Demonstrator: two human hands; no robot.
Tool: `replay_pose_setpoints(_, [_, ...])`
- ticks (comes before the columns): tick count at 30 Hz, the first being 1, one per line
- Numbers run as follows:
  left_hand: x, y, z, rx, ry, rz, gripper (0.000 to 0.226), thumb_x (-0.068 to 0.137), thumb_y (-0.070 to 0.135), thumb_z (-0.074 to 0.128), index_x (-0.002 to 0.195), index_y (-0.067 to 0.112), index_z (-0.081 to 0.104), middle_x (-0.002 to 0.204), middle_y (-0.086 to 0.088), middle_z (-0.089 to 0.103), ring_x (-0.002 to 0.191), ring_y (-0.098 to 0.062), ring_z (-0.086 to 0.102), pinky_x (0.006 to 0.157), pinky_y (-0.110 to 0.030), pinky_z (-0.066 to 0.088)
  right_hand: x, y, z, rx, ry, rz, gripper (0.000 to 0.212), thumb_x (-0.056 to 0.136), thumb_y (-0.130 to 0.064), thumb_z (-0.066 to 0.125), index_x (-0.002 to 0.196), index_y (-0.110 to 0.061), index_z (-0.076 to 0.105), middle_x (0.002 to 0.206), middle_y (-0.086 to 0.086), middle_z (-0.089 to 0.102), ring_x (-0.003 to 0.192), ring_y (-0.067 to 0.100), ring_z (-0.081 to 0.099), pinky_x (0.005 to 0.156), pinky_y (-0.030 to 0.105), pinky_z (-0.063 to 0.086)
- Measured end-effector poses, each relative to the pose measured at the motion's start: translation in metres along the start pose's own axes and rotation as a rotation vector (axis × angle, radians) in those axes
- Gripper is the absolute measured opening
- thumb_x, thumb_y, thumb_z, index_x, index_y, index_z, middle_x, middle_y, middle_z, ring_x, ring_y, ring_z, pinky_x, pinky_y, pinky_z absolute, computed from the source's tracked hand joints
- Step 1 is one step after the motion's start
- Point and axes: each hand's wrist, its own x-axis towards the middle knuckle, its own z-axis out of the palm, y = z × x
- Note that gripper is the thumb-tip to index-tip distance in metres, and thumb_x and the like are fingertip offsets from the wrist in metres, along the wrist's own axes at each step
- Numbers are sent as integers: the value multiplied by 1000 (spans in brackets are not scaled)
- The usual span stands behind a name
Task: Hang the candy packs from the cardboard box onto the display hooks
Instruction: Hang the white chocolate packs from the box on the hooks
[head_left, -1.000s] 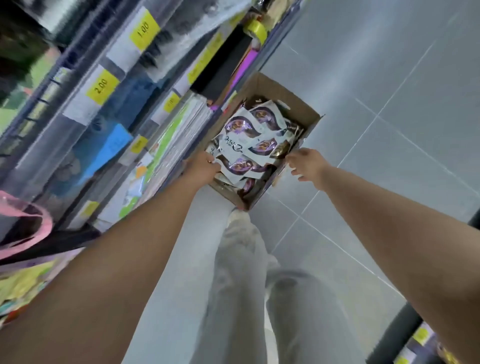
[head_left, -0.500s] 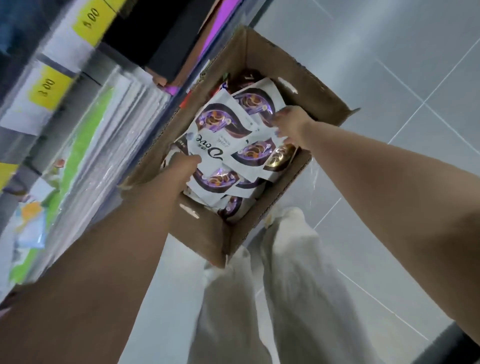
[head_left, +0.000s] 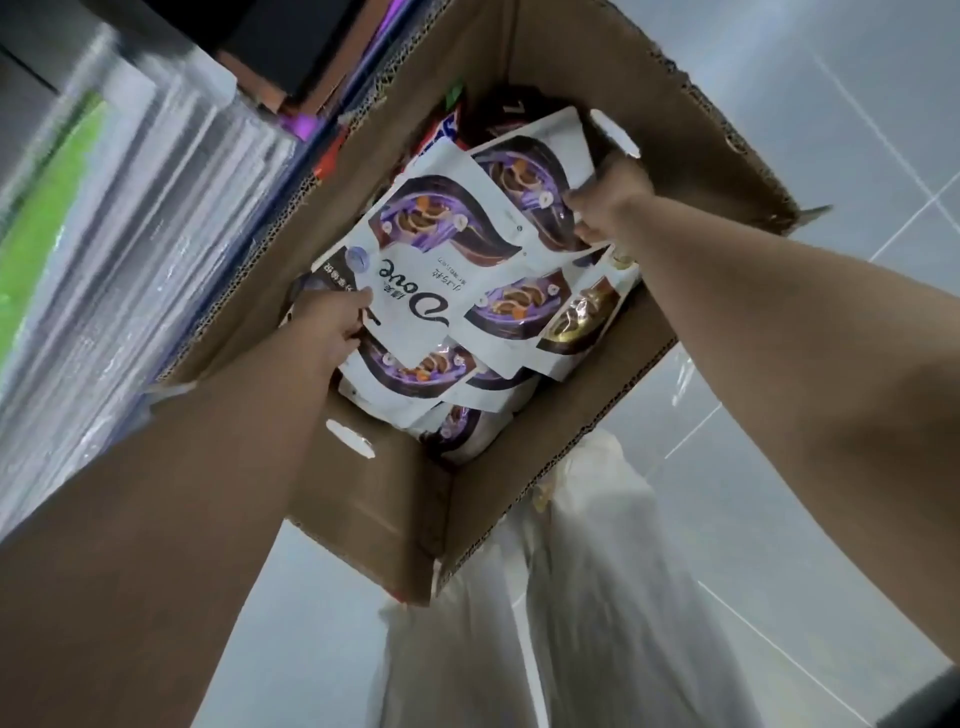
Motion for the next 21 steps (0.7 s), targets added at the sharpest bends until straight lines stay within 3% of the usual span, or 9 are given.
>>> replay_pose_setpoints(3, [-26, -2, -2, 60, 15, 144, 25, 93, 12, 50, 118, 15, 54, 102, -1, 60, 87, -18, 58, 84, -37, 48, -34, 1, -15, 84, -108, 65, 30, 94, -18, 54, 123, -14, 50, 104, 8, 65, 70, 16, 68, 64, 27, 58])
replay_pose_setpoints(4, [-40, -1, -3, 135, 54, 224, 31, 91, 12, 48, 122, 13, 53, 107, -3, 62, 90, -22, 60, 89, -38, 48, -44, 0, -20, 67, -124, 60, 30, 94, -16, 53, 124, -14, 49, 101, 8, 64, 64, 15, 67, 59, 28, 58])
replay_pose_setpoints(7, [-85, 2, -16, 379, 133, 384, 40, 90, 12, 47, 129, 11, 47, 126, -11, 58, 114, -31, 56, 99, -45, 46, -85, 1, -35, 80, -114, 50, 27, 95, -16, 50, 122, -12, 49, 90, 5, 61, 60, 15, 65, 64, 32, 57])
replay_pose_setpoints(10, [-139, 8, -37, 334, 115, 436, 40, 91, 6, 44, 131, 10, 40, 125, -7, 52, 109, -28, 55, 83, -46, 54, -130, 6, -45, 122, -3, 41, 3, 91, -16, 49, 92, -13, 50, 79, 4, 56, 69, 22, 63, 65, 34, 55])
replay_pose_setpoints(13, [-196, 20, -68, 343, 115, 490, 31, 91, 4, 40, 119, 16, 39, 120, -12, 51, 106, -32, 55, 83, -47, 54, -187, 6, -60, 177, 95, 52, 11, 87, -16, 47, 76, -16, 43, 73, 2, 50, 81, 31, 60, 79, 44, 54])
replay_pose_setpoints(15, [-233, 27, -93, 438, 159, 528, 25, 92, 4, 40, 115, 14, 39, 114, -14, 51, 104, -27, 53, 83, -34, 46, -229, 2, -70, 257, 133, 46, 22, 86, -15, 48, 67, -18, 37, 68, 1, 46, 71, 27, 53, 68, 40, 51])
replay_pose_setpoints(18, [-292, 33, -133, 558, 199, 554, 36, 96, 8, 41, 131, 4, 35, 125, -20, 50, 113, -35, 50, 89, -37, 41, -292, -14, -85, 488, 107, 3, 32, 87, -6, 50, 65, -18, 31, 59, 1, 36, 49, 18, 37, 44, 26, 32])
replay_pose_setpoints(21, [-345, 29, -173, 523, 183, 596, 42, 95, 10, 41, 136, 5, 33, 126, -20, 52, 113, -34, 51, 90, -38, 42, -357, -34, -98, 637, -96, -53, 29, 88, -2, 55, 69, -17, 40, 45, -3, 52, 33, 10, 47, 40, 17, 36])
